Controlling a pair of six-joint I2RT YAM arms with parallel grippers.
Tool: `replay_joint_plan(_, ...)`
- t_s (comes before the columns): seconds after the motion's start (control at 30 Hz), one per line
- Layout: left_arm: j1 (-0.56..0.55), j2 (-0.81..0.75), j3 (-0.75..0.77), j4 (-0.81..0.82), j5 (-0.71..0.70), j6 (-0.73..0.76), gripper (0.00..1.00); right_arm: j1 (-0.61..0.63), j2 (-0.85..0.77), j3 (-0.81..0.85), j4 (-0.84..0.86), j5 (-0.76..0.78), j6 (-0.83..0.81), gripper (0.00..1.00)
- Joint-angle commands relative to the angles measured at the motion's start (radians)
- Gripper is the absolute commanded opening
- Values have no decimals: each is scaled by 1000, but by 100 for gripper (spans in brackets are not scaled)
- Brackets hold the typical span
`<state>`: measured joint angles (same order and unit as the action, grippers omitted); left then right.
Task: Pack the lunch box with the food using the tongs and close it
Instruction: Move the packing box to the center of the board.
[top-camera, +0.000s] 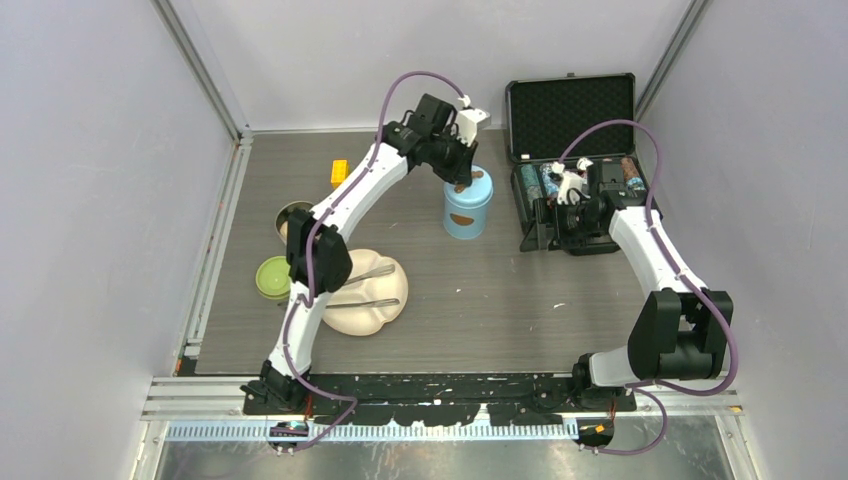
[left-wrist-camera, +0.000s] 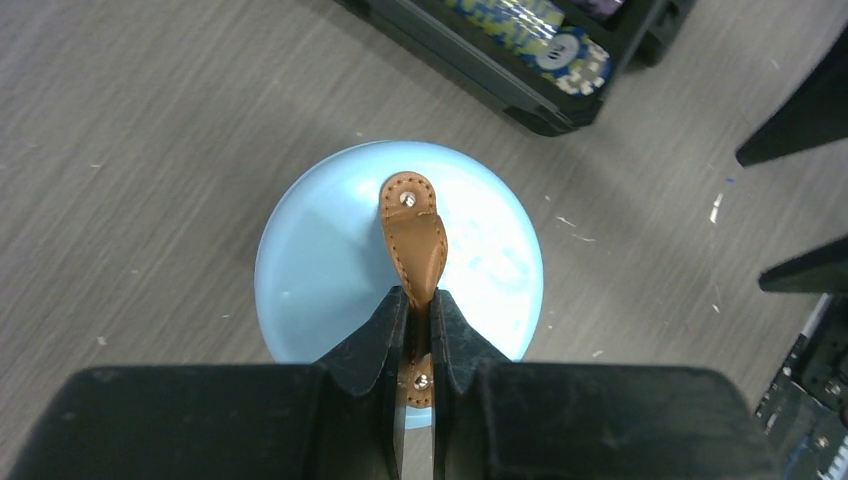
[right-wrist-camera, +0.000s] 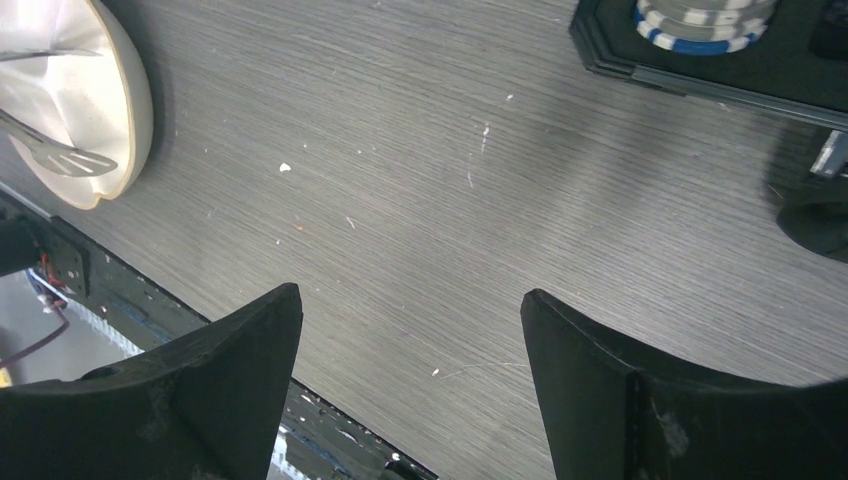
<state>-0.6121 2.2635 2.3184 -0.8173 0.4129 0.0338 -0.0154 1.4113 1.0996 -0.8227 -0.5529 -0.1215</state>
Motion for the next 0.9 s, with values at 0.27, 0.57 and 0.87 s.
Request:
replay_joint_plan(0.27,-117,-65,-3,-112,75,-23,0,-65,-58,37,34,5,31,85)
replay_joint_plan(0.57,-154,-65,50,-138,75,-23,0,-84,-66,37,41,5,42,85)
replay_joint_plan(0.87,-164,-76,57,-154,7,16,38,-87,-72,32,45,-3,46,85)
